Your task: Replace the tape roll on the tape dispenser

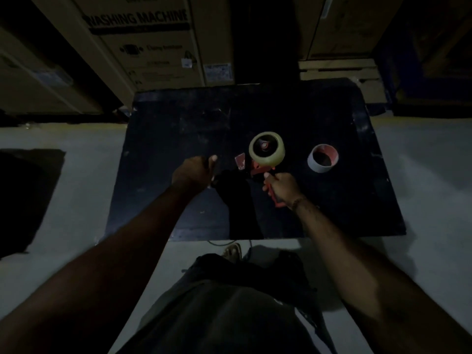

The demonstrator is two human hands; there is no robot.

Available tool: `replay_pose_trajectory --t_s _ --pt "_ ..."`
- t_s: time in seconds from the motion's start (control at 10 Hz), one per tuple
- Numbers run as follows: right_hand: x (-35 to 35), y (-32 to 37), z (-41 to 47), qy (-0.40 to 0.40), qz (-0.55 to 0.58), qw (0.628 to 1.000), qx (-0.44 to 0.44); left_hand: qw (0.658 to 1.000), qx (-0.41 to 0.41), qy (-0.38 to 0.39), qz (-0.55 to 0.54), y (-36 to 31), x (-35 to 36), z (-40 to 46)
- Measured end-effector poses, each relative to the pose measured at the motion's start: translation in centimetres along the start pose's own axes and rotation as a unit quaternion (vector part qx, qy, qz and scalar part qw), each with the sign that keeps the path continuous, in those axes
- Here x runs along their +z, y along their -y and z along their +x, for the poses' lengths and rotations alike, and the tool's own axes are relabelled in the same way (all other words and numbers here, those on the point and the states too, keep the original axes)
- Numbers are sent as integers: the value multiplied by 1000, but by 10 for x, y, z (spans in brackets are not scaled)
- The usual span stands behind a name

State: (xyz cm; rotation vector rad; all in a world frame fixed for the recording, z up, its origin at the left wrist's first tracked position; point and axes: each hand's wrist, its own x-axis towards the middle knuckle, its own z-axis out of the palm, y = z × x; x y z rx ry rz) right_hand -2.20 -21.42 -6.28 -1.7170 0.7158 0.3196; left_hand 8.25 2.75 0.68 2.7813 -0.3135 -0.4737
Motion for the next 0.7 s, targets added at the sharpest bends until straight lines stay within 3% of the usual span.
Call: replay_pose_trajectory --t_s 0.2,0.3,0.4,0.5,0.6,0.7 --pt "-3 -4 17 11 -21 1000 3 998 11 15 64 -3 10 -13" --pt "-7 -1 17 -4 -40 999 -3 998 -2 47 42 -5 14 -15" --pt "-14 2 19 -17 -81 996 -12 997 -8 57 46 -6 14 -18" --pt "-25 5 20 -15 -220 974 -50 997 -13 62 44 -4 17 -15" --pt "-32 8 17 -9 -280 957 -79 997 -28 62 25 -1 21 -10" --pt "-35 11 17 12 -288 954 -80 999 18 40 9 1 26 -4"
